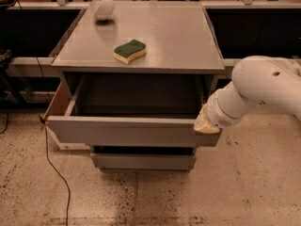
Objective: Close top drawer
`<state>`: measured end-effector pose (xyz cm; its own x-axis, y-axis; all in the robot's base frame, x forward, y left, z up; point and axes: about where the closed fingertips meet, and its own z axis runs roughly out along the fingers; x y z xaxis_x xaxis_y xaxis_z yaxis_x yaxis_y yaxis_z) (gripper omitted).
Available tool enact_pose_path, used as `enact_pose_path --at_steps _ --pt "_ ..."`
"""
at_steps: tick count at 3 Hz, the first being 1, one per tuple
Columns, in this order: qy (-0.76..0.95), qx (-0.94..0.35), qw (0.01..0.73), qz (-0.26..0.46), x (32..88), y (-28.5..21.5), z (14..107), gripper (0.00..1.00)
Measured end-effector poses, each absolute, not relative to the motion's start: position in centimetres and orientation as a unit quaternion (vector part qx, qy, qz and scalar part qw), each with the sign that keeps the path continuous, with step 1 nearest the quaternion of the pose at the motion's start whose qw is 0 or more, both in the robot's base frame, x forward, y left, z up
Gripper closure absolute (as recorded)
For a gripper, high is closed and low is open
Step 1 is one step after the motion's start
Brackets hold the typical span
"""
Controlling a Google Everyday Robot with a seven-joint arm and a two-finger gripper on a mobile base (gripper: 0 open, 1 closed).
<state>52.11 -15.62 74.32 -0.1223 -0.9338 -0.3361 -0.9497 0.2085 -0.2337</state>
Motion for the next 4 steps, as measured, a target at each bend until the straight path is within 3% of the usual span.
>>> enact_pose_path --at_steps 1,2,4 --pt "0.773 -0.613 0.165 0.014 49.0 -19.0 69.9 1.00" --pt "0.773 -0.613 0.165 0.014 49.0 -19.0 69.9 1.00" --pt "0.779 -0.588 0.213 0.048 53.7 -16.6 68.4 1.00"
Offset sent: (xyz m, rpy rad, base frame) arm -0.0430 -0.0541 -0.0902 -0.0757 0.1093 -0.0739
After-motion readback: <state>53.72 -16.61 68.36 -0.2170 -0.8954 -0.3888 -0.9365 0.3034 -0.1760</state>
